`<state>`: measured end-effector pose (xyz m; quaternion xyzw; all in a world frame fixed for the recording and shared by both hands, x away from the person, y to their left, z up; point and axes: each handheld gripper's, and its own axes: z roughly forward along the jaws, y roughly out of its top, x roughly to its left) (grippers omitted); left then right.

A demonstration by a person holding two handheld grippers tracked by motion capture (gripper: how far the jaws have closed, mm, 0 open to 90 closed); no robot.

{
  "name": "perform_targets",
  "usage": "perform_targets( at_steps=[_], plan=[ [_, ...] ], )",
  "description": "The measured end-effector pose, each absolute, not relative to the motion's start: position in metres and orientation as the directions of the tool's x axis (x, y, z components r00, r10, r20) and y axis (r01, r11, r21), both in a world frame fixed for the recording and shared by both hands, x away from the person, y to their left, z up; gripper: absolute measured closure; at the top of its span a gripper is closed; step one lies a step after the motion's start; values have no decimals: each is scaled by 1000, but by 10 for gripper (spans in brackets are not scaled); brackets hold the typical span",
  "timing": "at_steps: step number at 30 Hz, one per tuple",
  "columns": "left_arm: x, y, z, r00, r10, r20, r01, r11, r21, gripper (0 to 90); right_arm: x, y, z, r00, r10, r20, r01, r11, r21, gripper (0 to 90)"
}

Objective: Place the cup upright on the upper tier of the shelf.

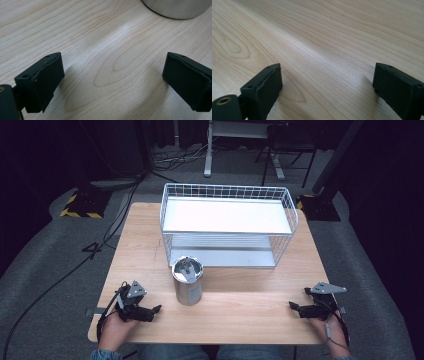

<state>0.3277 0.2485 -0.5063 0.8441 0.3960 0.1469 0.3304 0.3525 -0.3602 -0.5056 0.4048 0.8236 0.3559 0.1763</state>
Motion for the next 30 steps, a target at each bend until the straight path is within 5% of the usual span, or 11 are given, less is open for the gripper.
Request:
perform_targets(
  at_steps=[10,30],
  plan=[
    [328,249,-502,629,777,-17,592,-465,659,0,352,-360,-506,-610,793,-3,541,418,730,94],
    [306,258,-448,643,762,-83,438,-277,855,0,353,-360,-506,-604,797,0,545,413,730,99]
  ],
)
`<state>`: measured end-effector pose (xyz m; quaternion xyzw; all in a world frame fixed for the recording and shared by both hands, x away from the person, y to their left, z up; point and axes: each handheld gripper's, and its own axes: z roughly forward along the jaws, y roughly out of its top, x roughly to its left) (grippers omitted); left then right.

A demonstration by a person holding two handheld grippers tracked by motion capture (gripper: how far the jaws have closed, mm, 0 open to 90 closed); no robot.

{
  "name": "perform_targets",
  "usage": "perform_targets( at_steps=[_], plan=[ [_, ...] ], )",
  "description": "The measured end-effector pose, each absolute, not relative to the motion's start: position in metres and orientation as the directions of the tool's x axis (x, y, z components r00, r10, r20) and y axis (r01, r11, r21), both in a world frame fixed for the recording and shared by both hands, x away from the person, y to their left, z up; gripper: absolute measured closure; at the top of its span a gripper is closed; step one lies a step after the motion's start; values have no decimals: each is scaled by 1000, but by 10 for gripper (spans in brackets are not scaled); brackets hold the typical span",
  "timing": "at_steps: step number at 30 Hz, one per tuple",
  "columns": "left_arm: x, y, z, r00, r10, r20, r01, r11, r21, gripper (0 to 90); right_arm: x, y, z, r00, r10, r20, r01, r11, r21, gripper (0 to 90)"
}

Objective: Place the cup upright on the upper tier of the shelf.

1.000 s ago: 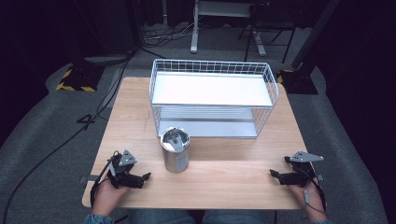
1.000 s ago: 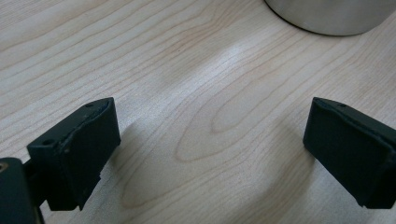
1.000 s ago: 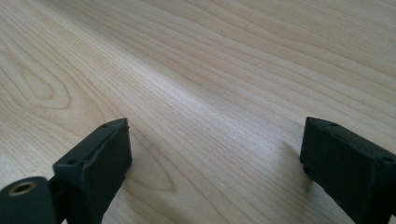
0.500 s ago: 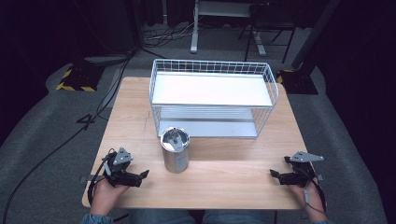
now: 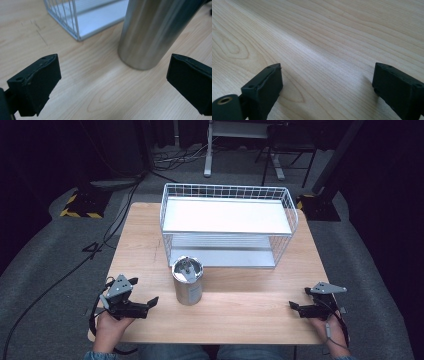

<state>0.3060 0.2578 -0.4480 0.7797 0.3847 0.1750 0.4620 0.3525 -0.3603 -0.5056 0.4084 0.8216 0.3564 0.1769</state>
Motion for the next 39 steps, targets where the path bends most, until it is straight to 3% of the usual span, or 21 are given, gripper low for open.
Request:
perform_targets(
  at_steps=[10,39],
  plan=[
    [298,259,-438,676,727,-119,339,-164,926,0,353,-360,-506,-602,798,0,545,411,731,104],
    [307,220,-431,754,645,-122,287,-157,945,0,352,-361,-505,-601,799,-1,545,410,731,107]
  ],
)
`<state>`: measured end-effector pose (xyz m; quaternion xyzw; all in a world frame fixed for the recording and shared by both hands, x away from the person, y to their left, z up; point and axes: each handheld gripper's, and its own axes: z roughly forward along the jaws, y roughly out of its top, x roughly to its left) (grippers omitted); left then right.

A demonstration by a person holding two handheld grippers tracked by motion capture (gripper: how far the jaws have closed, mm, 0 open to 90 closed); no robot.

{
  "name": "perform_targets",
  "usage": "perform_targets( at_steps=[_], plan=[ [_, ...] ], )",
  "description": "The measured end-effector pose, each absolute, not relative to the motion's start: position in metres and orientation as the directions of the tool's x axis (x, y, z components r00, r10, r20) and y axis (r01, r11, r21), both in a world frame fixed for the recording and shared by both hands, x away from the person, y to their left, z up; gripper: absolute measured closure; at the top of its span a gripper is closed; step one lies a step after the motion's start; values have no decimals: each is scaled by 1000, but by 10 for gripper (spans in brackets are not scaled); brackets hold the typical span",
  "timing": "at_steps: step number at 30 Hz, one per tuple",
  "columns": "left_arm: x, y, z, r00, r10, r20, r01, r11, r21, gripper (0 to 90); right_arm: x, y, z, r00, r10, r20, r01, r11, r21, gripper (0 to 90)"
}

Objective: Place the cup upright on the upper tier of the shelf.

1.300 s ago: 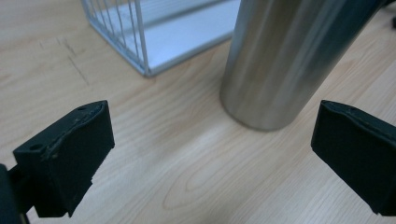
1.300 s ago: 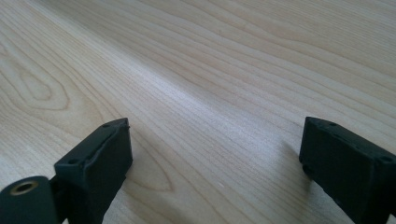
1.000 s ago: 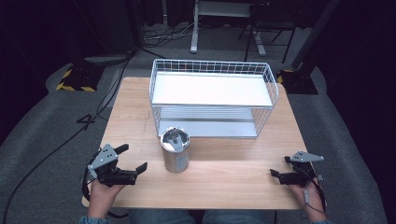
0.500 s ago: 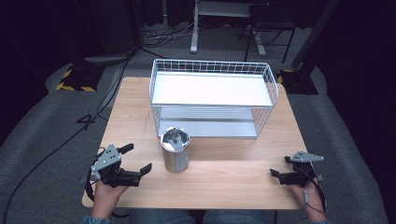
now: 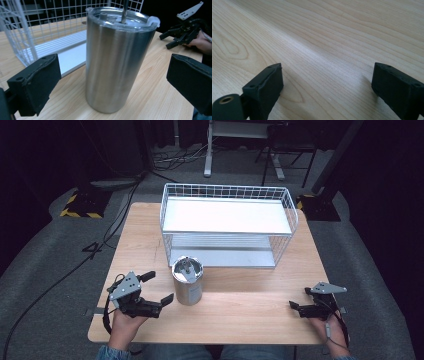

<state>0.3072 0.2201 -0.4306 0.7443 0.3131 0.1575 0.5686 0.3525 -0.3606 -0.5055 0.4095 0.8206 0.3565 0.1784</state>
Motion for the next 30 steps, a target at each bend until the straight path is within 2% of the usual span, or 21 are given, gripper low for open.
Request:
perform_targets(
  at_steps=[30],
  plan=[
    [339,178,-438,788,601,-133,283,-161,946,0,353,-361,-505,-590,808,-4,550,405,731,108]
  ],
)
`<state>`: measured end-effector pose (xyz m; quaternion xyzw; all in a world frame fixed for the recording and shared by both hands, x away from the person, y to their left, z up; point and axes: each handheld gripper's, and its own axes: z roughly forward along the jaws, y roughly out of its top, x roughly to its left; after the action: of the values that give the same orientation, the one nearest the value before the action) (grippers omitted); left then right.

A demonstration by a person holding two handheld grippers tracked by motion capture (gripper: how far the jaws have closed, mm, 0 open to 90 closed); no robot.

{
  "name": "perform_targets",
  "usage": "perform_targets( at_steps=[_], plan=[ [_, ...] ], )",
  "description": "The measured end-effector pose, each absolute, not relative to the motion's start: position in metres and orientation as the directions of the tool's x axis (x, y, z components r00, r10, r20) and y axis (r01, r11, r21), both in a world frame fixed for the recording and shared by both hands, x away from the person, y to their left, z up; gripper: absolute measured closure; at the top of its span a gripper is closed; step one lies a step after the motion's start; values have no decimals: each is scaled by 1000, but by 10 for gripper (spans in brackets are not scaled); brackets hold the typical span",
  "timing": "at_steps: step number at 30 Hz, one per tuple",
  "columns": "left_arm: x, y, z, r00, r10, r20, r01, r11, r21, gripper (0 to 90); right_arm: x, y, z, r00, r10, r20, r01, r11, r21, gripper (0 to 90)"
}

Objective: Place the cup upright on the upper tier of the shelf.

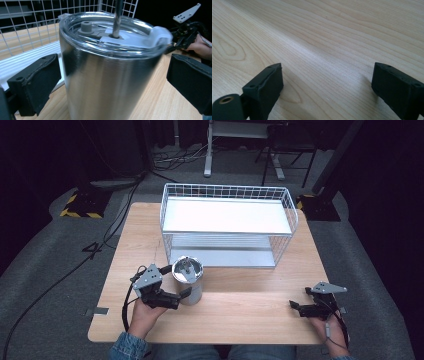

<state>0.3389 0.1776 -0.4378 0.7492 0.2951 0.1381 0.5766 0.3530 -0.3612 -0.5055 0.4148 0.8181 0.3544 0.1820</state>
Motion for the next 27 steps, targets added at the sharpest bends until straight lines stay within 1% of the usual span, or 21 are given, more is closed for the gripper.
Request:
perform_targets(
  at_steps=[2,4,11,27],
  plan=[
    [341,174,-439,788,601,-137,290,-164,943,0,353,-361,-506,-589,808,-4,550,404,731,107],
    [343,171,-439,784,609,-120,283,-178,942,0,353,-361,-506,-589,808,-4,550,404,731,108],
    [350,164,-444,778,615,-131,290,-166,943,0,353,-361,-505,-585,811,-3,552,401,731,107],
    [356,151,-449,768,628,-124,274,-147,951,0,353,-362,-505,-576,817,-3,556,395,731,108]
  ],
)
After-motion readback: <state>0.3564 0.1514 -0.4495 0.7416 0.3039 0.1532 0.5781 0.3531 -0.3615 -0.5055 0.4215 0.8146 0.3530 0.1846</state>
